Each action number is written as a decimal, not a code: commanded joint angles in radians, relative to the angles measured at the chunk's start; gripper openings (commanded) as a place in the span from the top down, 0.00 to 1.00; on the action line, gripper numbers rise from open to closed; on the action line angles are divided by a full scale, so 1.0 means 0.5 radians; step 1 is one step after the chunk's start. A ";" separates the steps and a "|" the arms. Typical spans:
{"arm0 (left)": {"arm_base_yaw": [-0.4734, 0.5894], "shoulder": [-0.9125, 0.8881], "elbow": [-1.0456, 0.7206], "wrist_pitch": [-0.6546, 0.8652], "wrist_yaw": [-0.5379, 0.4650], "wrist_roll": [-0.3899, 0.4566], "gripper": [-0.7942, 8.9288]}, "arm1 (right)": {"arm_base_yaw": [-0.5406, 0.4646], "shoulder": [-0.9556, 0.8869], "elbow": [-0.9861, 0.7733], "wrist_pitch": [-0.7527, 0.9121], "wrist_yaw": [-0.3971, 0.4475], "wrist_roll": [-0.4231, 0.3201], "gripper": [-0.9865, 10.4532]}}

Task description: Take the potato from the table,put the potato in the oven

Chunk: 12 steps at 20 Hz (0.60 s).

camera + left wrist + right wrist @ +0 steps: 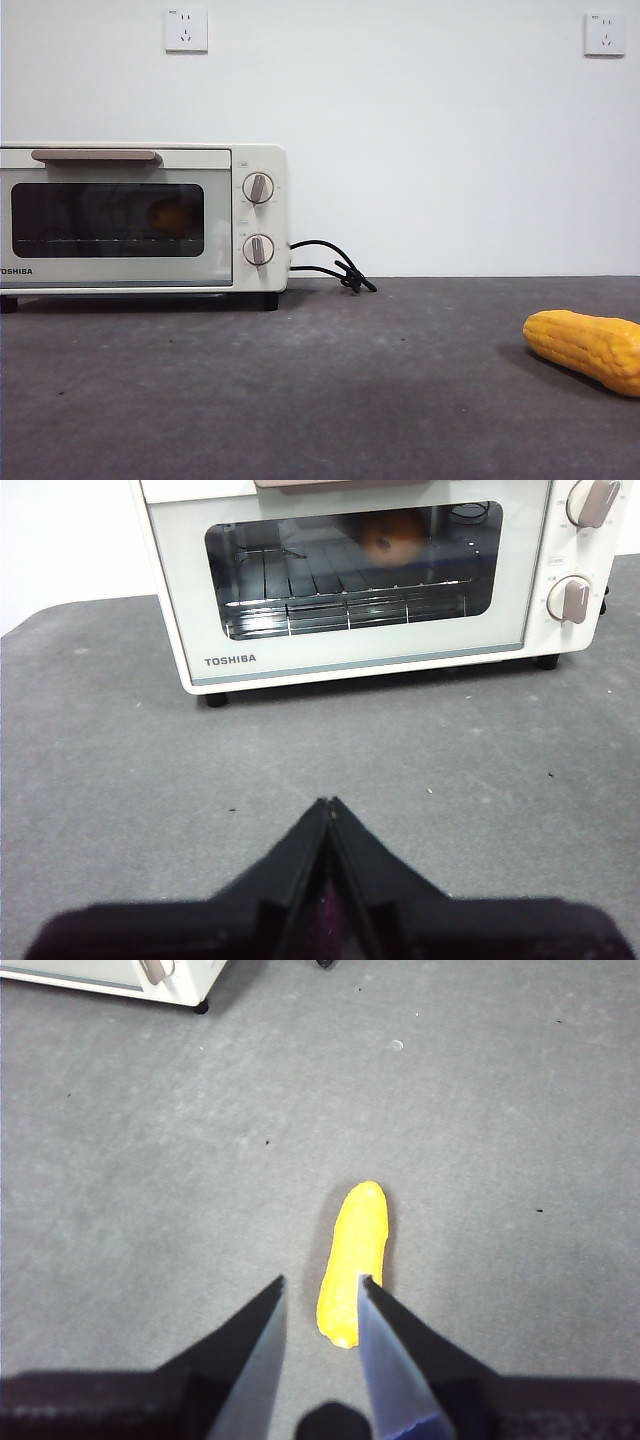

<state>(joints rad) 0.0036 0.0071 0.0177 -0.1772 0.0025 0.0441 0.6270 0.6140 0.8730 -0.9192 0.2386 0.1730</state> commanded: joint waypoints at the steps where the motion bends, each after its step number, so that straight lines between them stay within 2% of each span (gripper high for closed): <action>1: 0.005 0.009 -0.021 0.025 -0.004 0.022 0.92 | 0.001 -0.002 -0.020 0.011 0.008 0.021 0.81; 12: 0.005 0.031 -0.021 0.025 -0.005 0.022 0.92 | 0.002 -0.003 -0.020 0.011 0.009 0.021 0.81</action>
<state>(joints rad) 0.0036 0.0223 0.0177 -0.1745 0.0025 0.0441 0.6270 0.6140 0.8730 -0.9192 0.2390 0.1726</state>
